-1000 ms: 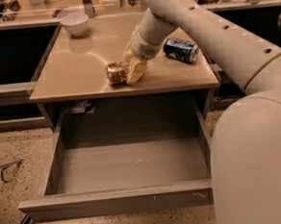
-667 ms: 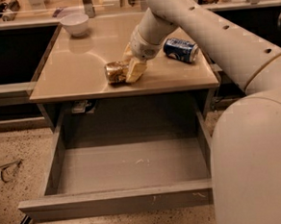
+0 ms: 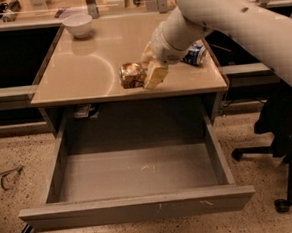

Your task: Place orange can into top drawer

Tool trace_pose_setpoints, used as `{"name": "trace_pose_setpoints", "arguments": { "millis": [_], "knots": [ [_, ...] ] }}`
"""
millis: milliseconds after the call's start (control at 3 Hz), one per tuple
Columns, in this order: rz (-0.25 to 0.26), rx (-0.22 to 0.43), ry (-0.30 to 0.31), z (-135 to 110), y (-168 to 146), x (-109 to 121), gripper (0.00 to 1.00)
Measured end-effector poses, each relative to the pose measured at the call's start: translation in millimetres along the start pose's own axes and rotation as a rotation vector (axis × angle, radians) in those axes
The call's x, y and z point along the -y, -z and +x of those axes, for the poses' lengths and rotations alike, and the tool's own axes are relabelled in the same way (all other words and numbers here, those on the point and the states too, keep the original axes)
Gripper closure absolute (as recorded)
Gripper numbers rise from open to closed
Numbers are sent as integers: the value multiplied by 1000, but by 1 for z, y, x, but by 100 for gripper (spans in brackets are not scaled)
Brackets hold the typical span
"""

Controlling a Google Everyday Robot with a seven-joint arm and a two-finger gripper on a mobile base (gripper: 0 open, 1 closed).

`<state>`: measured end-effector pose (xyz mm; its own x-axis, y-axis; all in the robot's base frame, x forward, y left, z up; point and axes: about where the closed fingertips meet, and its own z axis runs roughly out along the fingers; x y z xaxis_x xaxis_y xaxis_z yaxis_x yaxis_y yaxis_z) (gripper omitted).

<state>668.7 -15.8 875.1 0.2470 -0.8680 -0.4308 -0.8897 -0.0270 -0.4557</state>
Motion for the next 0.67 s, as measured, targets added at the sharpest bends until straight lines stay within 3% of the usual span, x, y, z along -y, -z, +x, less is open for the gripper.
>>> {"name": "trace_pose_setpoints", "arguments": {
  "millis": [333, 667],
  "knots": [
    [108, 12, -24, 5, 34, -33, 100],
    [64, 18, -66, 39, 4, -96, 100]
  ]
}}
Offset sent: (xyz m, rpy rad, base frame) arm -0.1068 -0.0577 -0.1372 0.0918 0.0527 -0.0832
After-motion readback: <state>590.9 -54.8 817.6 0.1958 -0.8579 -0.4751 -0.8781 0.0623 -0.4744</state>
